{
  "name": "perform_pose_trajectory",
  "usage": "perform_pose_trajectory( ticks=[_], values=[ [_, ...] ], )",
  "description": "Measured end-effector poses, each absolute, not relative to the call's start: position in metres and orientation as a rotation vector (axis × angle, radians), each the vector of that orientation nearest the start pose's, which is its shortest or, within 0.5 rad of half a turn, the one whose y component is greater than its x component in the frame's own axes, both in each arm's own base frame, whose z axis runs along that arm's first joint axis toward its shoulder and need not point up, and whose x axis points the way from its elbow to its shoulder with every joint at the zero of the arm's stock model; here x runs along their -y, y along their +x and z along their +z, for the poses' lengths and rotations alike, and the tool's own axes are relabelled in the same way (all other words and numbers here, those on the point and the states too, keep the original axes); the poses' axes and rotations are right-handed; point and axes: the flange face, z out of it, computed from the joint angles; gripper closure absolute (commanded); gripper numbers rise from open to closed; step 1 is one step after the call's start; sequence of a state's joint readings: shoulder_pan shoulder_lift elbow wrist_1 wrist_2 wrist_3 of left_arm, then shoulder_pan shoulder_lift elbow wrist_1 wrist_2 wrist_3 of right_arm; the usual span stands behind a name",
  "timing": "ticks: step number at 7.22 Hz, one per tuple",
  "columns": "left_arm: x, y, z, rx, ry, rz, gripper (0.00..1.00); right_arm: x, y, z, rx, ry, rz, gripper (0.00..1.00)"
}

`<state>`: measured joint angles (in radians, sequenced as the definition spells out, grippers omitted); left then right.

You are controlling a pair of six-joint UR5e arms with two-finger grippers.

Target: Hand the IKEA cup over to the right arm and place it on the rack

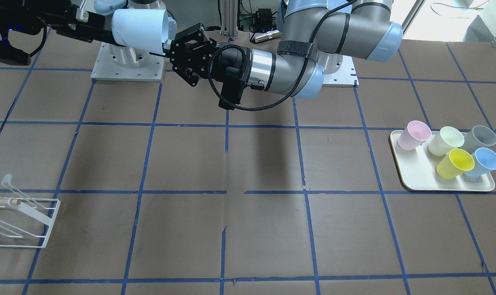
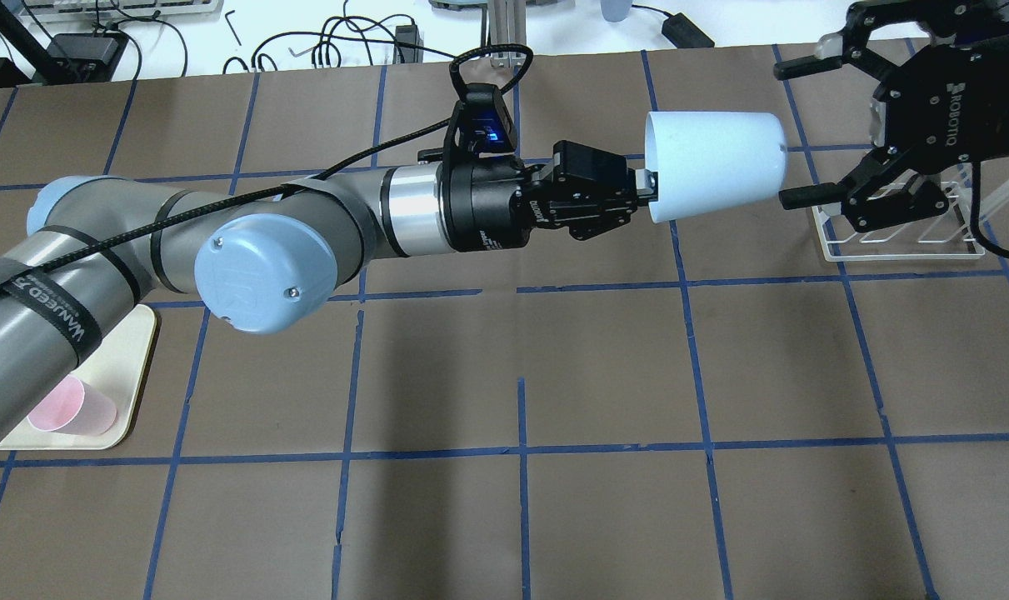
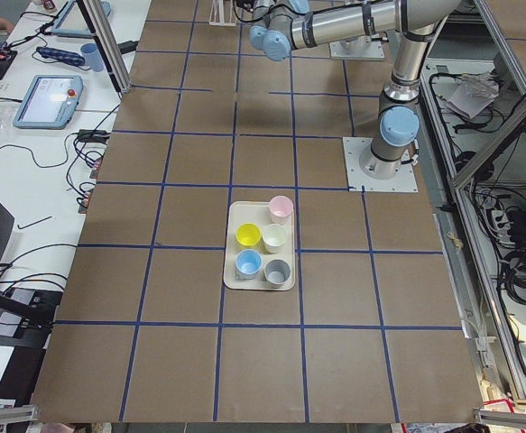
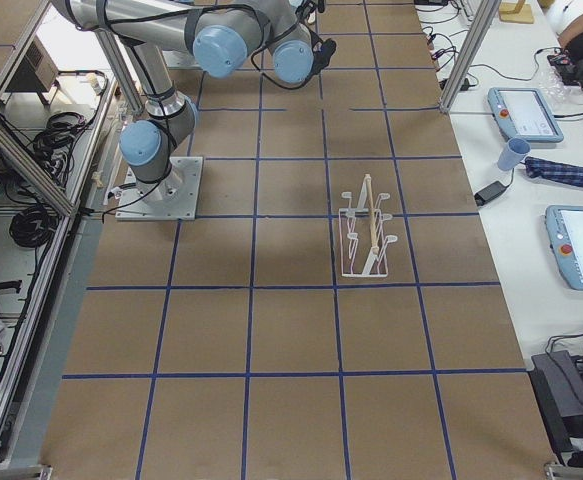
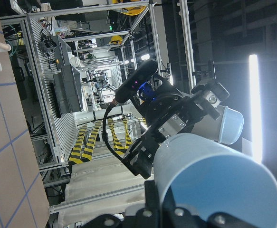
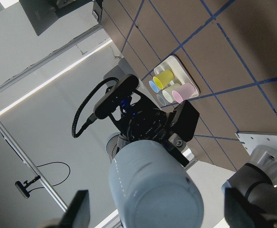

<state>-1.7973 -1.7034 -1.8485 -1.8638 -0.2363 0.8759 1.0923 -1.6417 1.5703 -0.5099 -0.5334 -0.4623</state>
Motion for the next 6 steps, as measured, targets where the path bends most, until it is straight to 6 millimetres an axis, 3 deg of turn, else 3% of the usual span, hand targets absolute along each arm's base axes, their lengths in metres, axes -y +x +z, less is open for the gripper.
perform_pose_trajectory(
  ticks=[6],
  values=[
    [0.4428, -0.3388, 0.3787, 1.383, -0.157, 0.069, 1.0, 0.4263, 0.0361, 0.5, -1.761, 0.579, 0.48, 0.0]
  ],
)
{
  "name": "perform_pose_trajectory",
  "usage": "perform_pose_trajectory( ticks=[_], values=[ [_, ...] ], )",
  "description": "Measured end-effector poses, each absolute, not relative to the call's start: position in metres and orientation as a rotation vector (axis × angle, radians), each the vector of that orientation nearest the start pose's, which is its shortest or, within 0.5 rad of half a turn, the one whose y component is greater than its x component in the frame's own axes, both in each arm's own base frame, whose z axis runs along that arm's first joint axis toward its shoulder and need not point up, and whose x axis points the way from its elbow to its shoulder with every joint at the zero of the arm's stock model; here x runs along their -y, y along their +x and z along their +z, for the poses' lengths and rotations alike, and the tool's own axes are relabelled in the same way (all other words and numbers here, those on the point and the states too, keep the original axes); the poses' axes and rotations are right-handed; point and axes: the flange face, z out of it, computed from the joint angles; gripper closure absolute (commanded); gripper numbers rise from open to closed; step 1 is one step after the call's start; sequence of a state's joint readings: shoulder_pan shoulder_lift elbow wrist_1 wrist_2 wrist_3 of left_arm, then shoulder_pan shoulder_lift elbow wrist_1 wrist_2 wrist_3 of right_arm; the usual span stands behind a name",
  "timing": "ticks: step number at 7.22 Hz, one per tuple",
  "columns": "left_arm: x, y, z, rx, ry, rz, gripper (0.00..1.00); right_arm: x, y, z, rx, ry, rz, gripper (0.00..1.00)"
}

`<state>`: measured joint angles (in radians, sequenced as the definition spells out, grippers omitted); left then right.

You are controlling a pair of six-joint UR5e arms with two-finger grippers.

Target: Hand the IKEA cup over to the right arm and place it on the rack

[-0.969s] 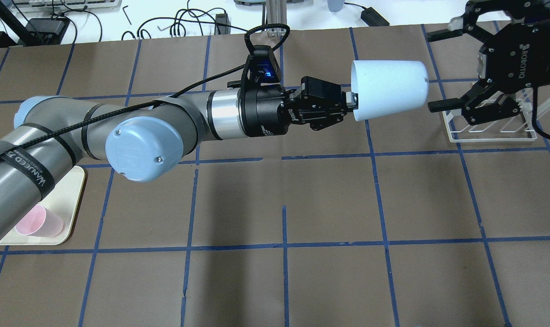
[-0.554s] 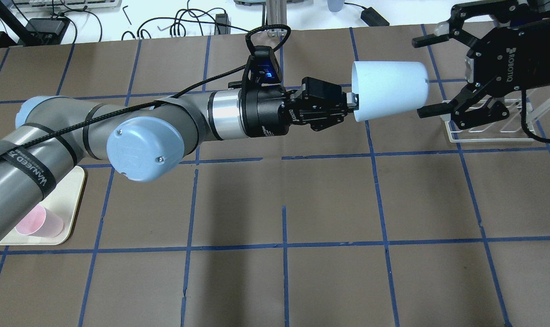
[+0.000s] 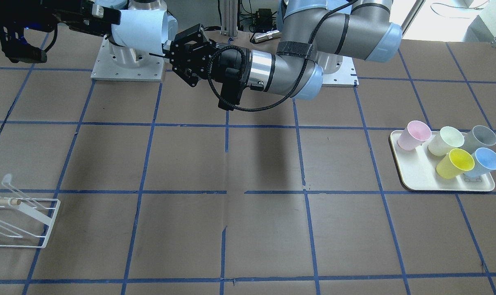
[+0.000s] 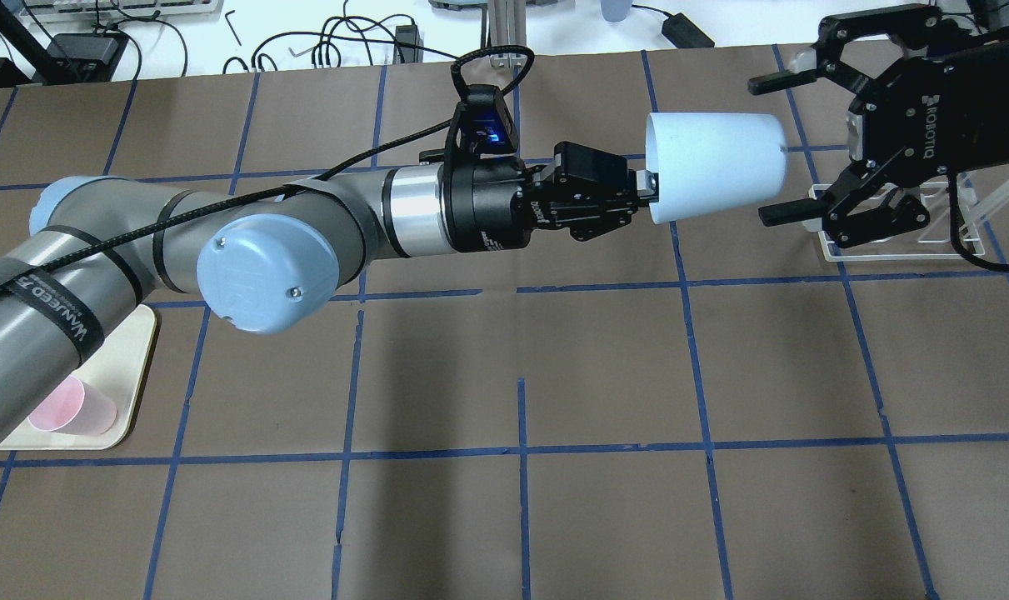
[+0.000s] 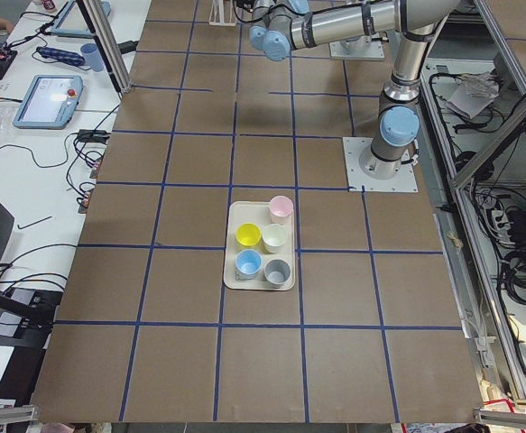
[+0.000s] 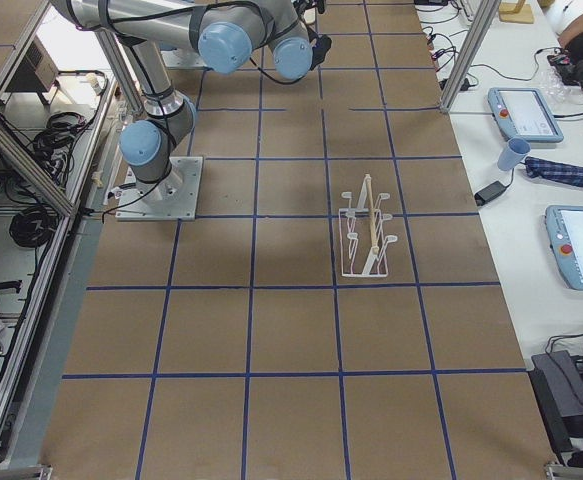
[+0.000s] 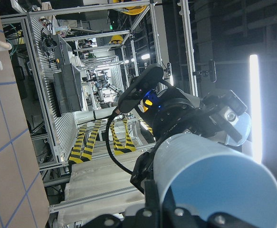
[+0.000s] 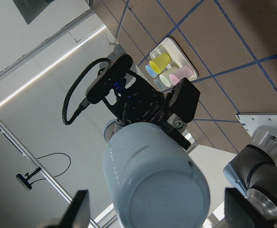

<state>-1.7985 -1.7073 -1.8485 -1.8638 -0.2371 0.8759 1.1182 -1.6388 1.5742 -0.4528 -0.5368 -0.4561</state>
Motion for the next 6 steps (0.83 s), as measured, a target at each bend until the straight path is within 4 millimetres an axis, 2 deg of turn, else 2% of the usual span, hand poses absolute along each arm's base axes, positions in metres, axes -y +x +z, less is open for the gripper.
perform_pose_trajectory(
  ticks=[4, 5, 6],
  values=[
    [0.4429, -0.3385, 0.3797, 1.383, -0.158, 0.069, 1.0, 0.4267, 0.0359, 0.4936, -1.748, 0.591, 0.501, 0.01],
    [0.4426, -0.3384, 0.3808, 1.382, -0.159, 0.07, 1.0, 0.4266, 0.036, 0.4925, -1.746, 0.593, 0.503, 0.05],
    [0.4425, -0.3384, 0.3813, 1.382, -0.159, 0.07, 1.0, 0.4266, 0.036, 0.4922, -1.746, 0.593, 0.504, 0.2]
  ],
)
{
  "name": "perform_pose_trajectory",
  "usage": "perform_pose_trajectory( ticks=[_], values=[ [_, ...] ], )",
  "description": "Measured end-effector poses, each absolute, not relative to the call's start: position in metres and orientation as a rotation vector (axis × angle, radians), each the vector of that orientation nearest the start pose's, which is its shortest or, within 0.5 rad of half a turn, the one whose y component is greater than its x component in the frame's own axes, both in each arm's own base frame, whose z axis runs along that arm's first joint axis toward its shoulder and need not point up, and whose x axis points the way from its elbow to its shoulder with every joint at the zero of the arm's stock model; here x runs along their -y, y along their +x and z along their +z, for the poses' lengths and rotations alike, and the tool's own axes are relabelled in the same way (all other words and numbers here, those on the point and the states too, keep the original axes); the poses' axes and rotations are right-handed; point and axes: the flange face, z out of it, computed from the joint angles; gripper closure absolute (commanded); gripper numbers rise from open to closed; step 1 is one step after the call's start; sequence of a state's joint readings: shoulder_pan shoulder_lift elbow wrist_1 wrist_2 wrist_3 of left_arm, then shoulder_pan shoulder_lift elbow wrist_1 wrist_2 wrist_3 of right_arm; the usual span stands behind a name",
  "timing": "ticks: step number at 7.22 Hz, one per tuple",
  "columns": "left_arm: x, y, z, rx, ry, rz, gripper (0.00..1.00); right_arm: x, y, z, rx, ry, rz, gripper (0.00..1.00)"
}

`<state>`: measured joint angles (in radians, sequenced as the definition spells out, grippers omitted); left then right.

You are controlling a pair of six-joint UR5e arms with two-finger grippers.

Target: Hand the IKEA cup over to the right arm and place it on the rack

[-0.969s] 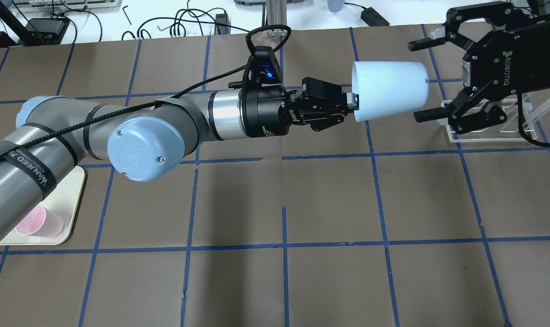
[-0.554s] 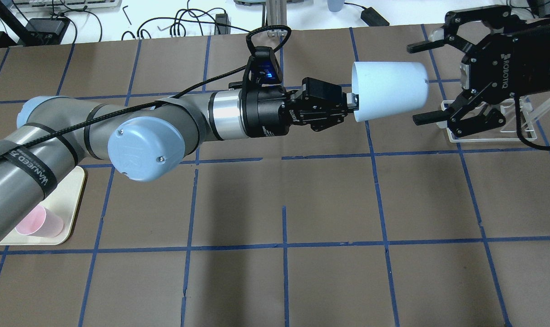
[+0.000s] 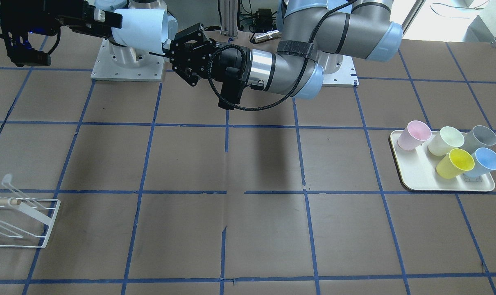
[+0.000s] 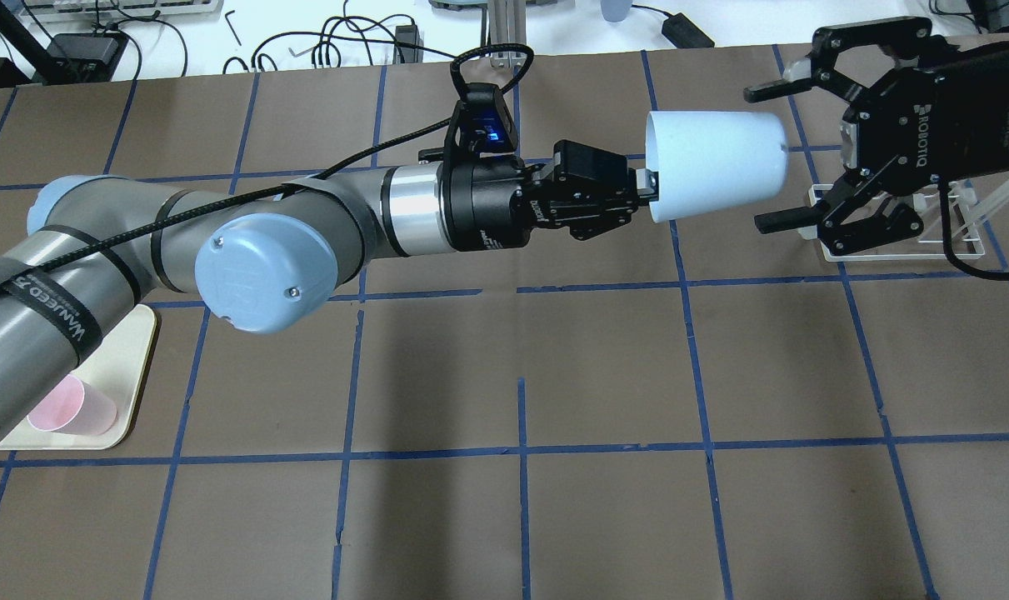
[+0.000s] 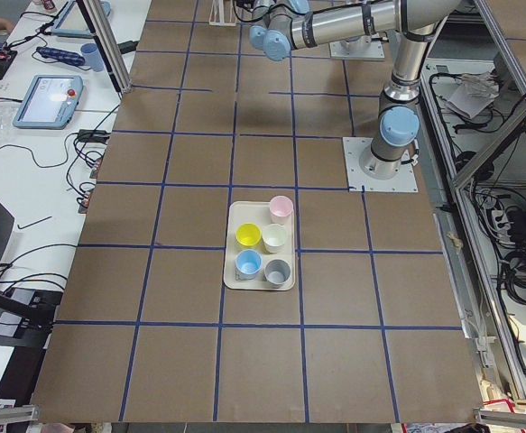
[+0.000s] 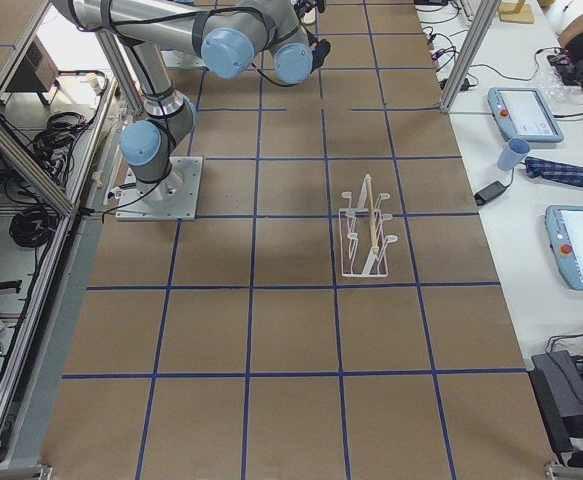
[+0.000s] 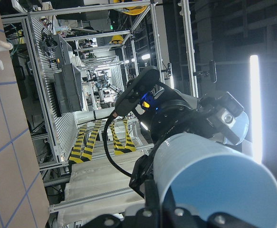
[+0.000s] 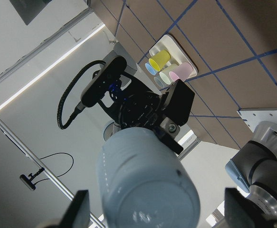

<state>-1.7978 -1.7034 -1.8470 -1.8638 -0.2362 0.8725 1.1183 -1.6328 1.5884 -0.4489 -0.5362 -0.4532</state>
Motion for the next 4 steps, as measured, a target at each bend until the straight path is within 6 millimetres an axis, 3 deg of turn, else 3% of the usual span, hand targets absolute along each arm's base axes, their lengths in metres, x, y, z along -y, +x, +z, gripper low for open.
perform_pose_trajectory(
  ticks=[1, 3, 4],
  values=[
    [0.4422, -0.3384, 0.3818, 1.382, -0.16, 0.07, 1.0, 0.4263, 0.0362, 0.4924, -1.747, 0.592, 0.503, 0.35],
    [0.4414, -0.3382, 0.3835, 1.382, -0.162, 0.071, 0.9, 0.4263, 0.0364, 0.4934, -1.745, 0.591, 0.496, 0.42],
    [0.4411, -0.3381, 0.3844, 1.381, -0.162, 0.072, 0.7, 0.4264, 0.0363, 0.4941, -1.746, 0.59, 0.494, 0.46]
  ],
)
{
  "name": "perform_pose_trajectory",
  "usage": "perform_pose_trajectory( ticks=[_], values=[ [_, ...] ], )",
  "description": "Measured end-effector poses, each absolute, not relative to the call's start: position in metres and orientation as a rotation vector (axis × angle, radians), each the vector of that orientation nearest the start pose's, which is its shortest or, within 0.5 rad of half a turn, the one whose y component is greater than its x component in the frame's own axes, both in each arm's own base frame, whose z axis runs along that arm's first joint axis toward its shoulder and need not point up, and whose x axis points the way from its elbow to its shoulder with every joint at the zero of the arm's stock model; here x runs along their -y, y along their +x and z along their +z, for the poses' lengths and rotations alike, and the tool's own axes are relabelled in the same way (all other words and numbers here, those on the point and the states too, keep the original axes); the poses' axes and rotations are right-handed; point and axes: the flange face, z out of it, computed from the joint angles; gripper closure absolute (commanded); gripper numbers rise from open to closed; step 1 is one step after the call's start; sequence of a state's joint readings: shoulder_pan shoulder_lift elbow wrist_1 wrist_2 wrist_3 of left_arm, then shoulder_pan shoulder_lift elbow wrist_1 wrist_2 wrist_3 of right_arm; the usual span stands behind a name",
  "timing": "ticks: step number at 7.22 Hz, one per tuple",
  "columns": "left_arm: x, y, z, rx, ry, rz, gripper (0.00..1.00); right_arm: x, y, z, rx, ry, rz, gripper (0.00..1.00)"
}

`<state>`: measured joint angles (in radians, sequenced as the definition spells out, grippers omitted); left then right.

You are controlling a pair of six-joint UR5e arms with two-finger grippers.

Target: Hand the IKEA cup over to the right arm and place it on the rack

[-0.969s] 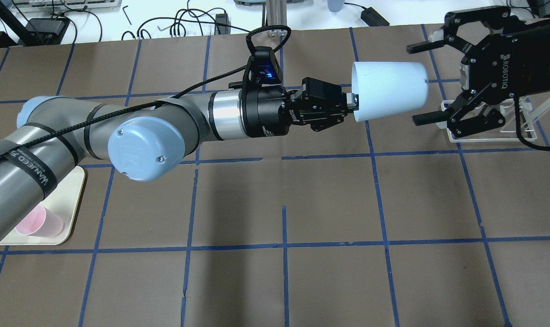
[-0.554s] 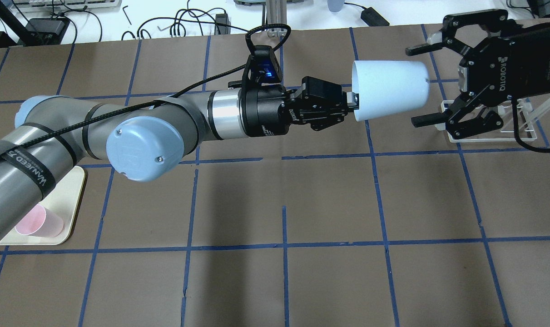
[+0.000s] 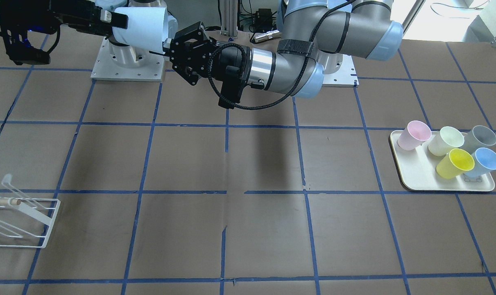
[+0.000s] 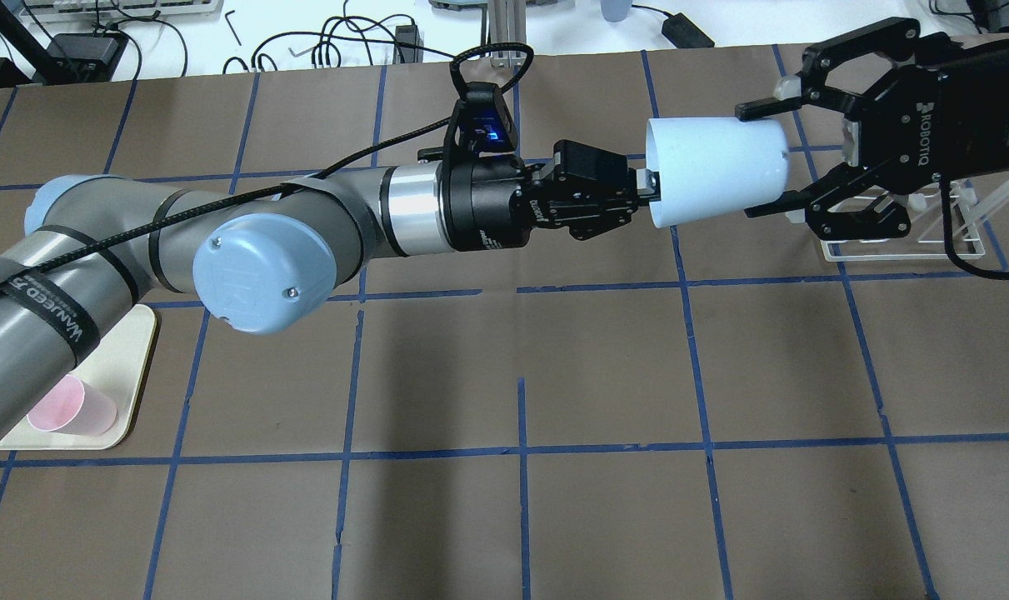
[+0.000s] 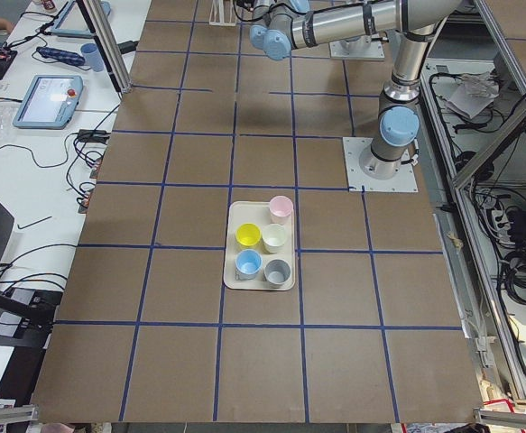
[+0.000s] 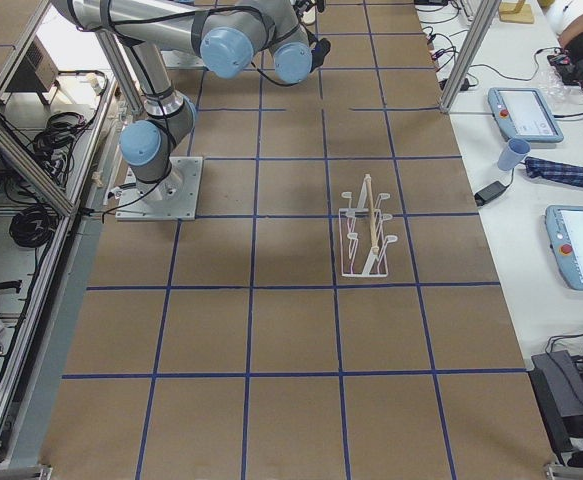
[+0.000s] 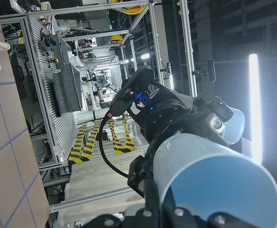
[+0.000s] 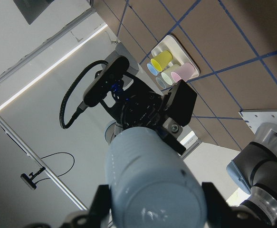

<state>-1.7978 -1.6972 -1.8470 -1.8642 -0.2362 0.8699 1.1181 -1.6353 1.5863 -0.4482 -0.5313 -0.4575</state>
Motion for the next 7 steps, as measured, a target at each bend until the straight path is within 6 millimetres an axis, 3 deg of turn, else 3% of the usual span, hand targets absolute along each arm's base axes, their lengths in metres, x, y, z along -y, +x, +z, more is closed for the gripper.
perform_pose_trajectory(
  ticks=[1, 2, 4, 7],
  values=[
    [0.4416, -0.338, 0.3852, 1.381, -0.163, 0.072, 0.52, 0.4271, 0.0361, 0.4944, -1.746, 0.59, 0.492, 0.48],
    [0.4425, -0.3377, 0.386, 1.38, -0.163, 0.075, 0.45, 0.4277, 0.0358, 0.495, -1.747, 0.589, 0.491, 0.49],
    [0.4424, -0.337, 0.3882, 1.379, -0.166, 0.079, 0.45, 0.4283, 0.0355, 0.4966, -1.749, 0.587, 0.486, 0.49],
    [0.4428, -0.3281, 0.39, 1.414, -0.193, 0.079, 0.43, 0.43, 0.0335, 0.4983, -1.752, 0.587, 0.477, 0.61]
  ],
)
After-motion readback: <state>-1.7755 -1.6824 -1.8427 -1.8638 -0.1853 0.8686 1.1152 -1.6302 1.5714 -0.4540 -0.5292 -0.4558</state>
